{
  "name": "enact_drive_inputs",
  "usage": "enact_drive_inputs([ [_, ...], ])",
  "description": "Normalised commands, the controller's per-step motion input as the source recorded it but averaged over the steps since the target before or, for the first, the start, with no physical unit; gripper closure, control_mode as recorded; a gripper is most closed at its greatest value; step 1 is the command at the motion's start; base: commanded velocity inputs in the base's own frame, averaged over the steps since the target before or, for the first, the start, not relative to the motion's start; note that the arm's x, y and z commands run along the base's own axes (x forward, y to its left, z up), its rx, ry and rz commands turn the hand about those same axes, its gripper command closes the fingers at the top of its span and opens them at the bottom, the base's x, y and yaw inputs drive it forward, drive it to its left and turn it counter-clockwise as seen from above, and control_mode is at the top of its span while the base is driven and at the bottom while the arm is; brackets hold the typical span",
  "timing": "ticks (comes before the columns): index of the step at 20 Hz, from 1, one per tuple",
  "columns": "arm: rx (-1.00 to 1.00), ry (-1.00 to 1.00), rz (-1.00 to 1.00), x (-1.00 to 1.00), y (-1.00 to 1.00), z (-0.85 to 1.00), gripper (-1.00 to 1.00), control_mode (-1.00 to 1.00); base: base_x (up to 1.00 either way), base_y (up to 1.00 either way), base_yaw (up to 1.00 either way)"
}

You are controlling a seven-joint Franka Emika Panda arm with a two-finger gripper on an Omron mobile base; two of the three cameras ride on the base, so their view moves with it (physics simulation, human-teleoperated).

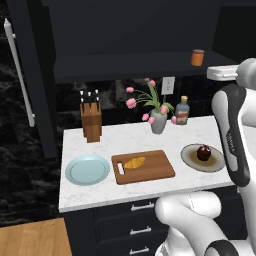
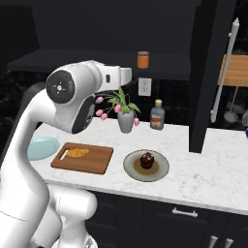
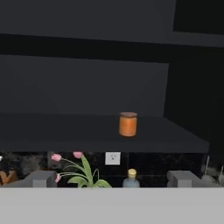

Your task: From the different types of pastries on the counter, select a croissant and place it on the cutting board. Then retrieve a jar of jam from the cabinet and place it alongside the croissant on the cutting board.

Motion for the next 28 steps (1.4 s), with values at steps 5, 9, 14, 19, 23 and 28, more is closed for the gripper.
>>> enact_drive_inputs([
  [5, -0.02, 0.00, -0.08, 0.16, -0.28, 0.02, -1.00, -1.00, 0.00, 0.00, 0.00],
  [9, 0.00, 0.00, -0.07, 0.06, 0.00, 0.02, -1.00, -1.00, 0.00, 0.00, 0.00],
  [14, 0.00, 0.00, -0.01, 0.08, 0.00, 0.00, -1.00, -1.00, 0.00, 0.00, 0.00],
  [19, -0.04, 0.00, -0.01, 0.37, 0.00, 0.00, -1.00, -1.00, 0.00, 0.00, 0.00],
  [23, -0.06, 0.00, 0.00, 0.47, 0.01, 0.00, -1.00, -1.00, 0.00, 0.00, 0.00],
  [28, -0.04, 0.00, 0.00, 0.45, 0.00, 0.00, -1.00, -1.00, 0.00, 0.00, 0.00],
])
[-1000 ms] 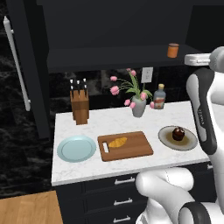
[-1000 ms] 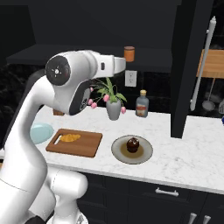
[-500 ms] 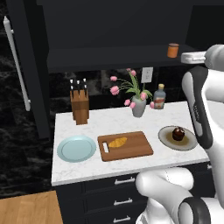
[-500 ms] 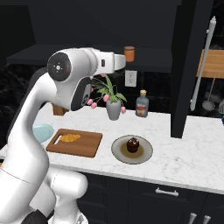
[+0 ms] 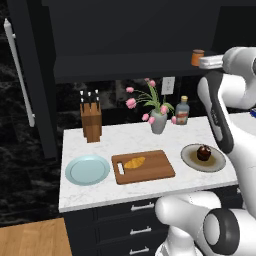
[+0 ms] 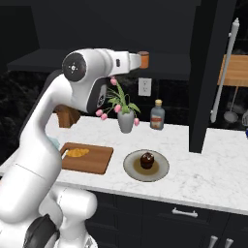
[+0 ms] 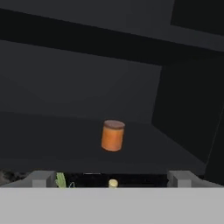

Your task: From the different types of pastries on the counter, select a croissant and place it on the cutting board. Then retrieve a jar of jam from the cabinet and place it alongside the croissant on the cutting board.

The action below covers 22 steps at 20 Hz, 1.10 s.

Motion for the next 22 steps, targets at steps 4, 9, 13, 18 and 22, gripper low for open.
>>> enact_drive_inputs([
  [4, -0.03, 0.01, 0.00, 0.41, 0.00, 0.00, -1.00, -1.00, 0.00, 0.00, 0.00],
  [9, 0.00, 0.02, 0.00, 0.26, 0.00, 0.00, -1.00, -1.00, 0.00, 0.00, 0.00],
  [13, 0.00, 0.01, 0.00, 0.20, 0.00, 0.00, -1.00, -1.00, 0.00, 0.00, 0.00],
  [18, 0.00, 0.04, 0.00, 0.18, -0.01, 0.00, -1.00, -1.00, 0.00, 0.00, 0.00],
  [22, 0.00, 0.07, 0.00, 0.14, -0.06, 0.00, -1.00, -1.00, 0.00, 0.00, 0.00],
])
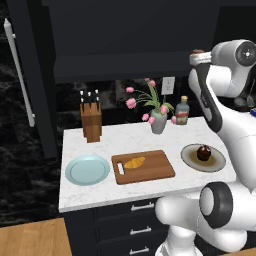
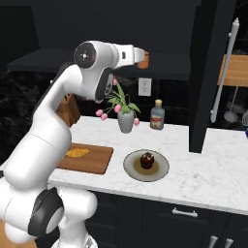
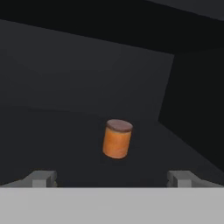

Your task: From the different types of pastries on the counter, select a croissant and place it on the cutting board. Then retrieve a jar of jam from the cabinet and place it alongside the croissant on the cutting board.

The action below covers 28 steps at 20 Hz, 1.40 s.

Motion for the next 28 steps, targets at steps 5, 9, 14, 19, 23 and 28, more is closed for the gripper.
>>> enact_drive_inputs([
  [5, 0.00, 0.06, 0.00, 0.02, -0.02, -0.03, -1.00, -1.00, 0.00, 0.00, 0.00],
  [9, 0.00, 0.01, 0.00, -0.01, -0.03, -0.11, -1.00, -1.00, 0.00, 0.00, 0.00],
  [14, 0.00, 0.00, 0.00, -0.08, -0.01, -0.04, -1.00, -1.00, 0.00, 0.00, 0.00],
  [19, 0.00, 0.00, 0.00, 0.00, 0.00, -0.26, -1.00, -1.00, 0.00, 0.00, 0.00],
  [23, 0.00, 0.00, 0.00, 0.00, -0.02, -0.14, -1.00, -1.00, 0.00, 0.00, 0.00],
  [28, 0.00, 0.00, 0.00, 0.04, -0.01, -0.02, -1.00, -1.00, 0.00, 0.00, 0.00],
])
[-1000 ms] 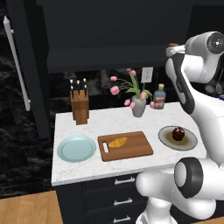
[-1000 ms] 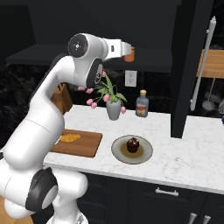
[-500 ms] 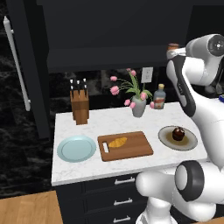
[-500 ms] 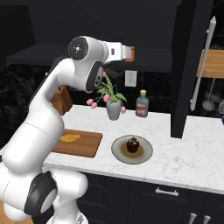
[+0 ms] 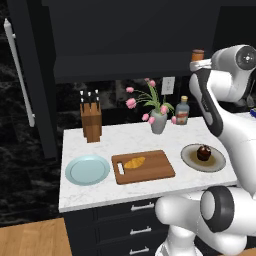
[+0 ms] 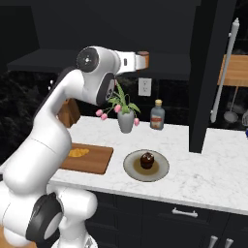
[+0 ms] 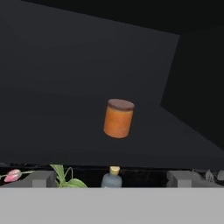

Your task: From the different types of pastries on the counter, select a croissant and place it on the cutting board. Then retrieve a jar of jam from the cabinet and place it alongside the croissant on the cutting board.

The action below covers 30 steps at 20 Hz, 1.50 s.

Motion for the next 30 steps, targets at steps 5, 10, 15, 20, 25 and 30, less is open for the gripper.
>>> enact_drive_inputs([
  [5, 0.00, 0.00, 0.00, 0.13, -0.01, 0.00, -1.00, -1.00, 0.00, 0.00, 0.00],
  [10, 0.00, 0.00, 0.00, 0.31, -0.11, 0.00, -1.00, -1.00, 0.00, 0.00, 0.00],
  [15, 0.00, 0.00, 0.00, 0.37, -0.07, 0.00, -1.00, -1.00, 0.00, 0.00, 0.00],
  [20, 0.00, 0.00, 0.00, 0.25, -0.03, 0.00, -1.00, -1.00, 0.00, 0.00, 0.00],
  [25, 0.00, 0.00, 0.00, 0.17, -0.11, 0.00, -1.00, -1.00, 0.00, 0.00, 0.00],
  [30, 0.00, 0.00, 0.00, 0.03, -0.16, 0.00, -1.00, -1.00, 0.00, 0.00, 0.00],
])
